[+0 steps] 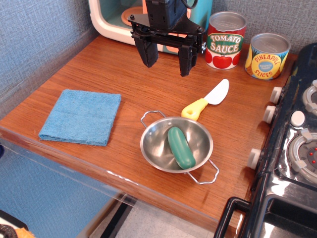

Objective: Pick up the geren item and put it in front of the microwave.

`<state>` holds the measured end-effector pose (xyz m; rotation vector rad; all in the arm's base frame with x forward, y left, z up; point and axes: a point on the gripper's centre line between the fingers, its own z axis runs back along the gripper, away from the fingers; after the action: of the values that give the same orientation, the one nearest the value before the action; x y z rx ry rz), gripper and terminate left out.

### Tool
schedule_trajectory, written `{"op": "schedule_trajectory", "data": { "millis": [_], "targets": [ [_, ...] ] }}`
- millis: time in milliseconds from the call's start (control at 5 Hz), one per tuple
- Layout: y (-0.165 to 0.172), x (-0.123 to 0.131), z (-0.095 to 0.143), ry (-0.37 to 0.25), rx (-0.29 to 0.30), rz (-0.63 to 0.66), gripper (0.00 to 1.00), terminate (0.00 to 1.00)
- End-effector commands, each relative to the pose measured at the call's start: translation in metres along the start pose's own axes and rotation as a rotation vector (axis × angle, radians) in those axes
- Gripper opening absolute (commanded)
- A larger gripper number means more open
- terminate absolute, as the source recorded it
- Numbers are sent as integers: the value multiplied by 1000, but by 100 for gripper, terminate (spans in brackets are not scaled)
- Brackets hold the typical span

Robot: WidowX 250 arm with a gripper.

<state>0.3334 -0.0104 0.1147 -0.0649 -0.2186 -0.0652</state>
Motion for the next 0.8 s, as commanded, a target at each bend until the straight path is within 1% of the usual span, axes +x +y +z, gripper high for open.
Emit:
{"op": "schedule_trajectory", "data": {
  "millis": [0,200,400,600],
  "targets": [
    [0,0,0,0,0,0,100,0],
    [-13,-18,-2,-64,-39,26,100,0],
    [-31,-41,-11,-81,-74,70,100,0],
    [-47,-65,-33,-21,-45,56,100,0]
  ]
}}
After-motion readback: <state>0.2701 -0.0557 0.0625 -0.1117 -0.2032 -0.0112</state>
